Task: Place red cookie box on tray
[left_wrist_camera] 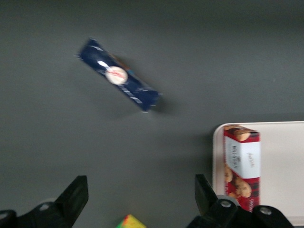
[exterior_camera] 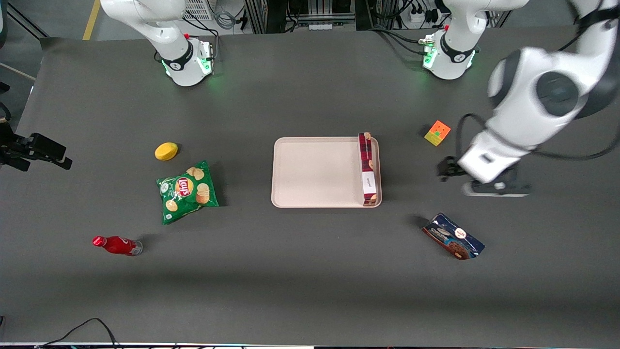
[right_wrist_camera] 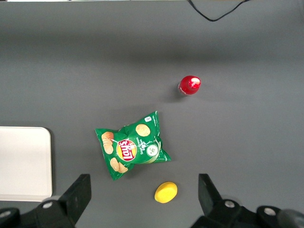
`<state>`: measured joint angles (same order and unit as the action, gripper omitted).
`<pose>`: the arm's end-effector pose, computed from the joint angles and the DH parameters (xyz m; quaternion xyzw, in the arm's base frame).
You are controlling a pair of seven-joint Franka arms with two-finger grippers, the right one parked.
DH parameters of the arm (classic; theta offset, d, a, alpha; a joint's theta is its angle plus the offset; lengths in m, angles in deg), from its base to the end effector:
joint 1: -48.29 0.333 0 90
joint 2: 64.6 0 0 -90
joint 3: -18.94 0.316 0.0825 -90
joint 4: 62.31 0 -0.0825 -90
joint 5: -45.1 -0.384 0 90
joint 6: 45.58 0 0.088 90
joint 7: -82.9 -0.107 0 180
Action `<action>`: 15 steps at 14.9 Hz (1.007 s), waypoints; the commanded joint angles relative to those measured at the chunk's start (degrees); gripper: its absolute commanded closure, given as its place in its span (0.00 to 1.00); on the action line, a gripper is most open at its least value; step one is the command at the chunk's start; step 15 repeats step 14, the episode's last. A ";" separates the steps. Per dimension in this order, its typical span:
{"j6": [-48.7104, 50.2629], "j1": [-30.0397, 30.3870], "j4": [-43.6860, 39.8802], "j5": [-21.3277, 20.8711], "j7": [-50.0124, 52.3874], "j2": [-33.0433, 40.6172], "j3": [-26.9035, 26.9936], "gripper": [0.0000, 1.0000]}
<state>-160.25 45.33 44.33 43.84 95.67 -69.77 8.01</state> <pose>0.5745 -0.1378 0.4727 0.9996 -0.0135 0.0255 0.0044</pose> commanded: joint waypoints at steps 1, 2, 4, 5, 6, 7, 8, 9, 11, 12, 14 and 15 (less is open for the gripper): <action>5.84 3.65 1.20 1.09 -7.75 7.70 2.93 0.00; 7.86 4.79 1.12 1.09 -8.64 9.63 3.02 0.00; 11.82 6.03 1.12 1.18 -9.43 12.89 3.02 0.00; 13.49 6.56 1.20 1.18 -9.52 14.30 3.02 0.00; 15.08 6.56 1.20 1.18 -9.52 15.62 3.02 0.00; 16.40 6.56 1.12 1.35 -9.52 16.67 3.02 0.00; 17.54 6.47 0.94 1.96 -9.52 17.47 3.02 0.00; 18.25 6.47 0.33 2.75 -9.52 17.65 3.02 0.00; 18.52 6.47 -0.64 3.20 -9.35 17.48 3.02 0.00; 18.61 6.39 -1.25 3.29 -9.35 17.30 3.02 0.00; 20.70 6.30 -3.53 3.29 -9.17 16.51 3.02 0.00; 20.70 6.30 -3.53 3.29 -9.17 16.51 3.02 0.00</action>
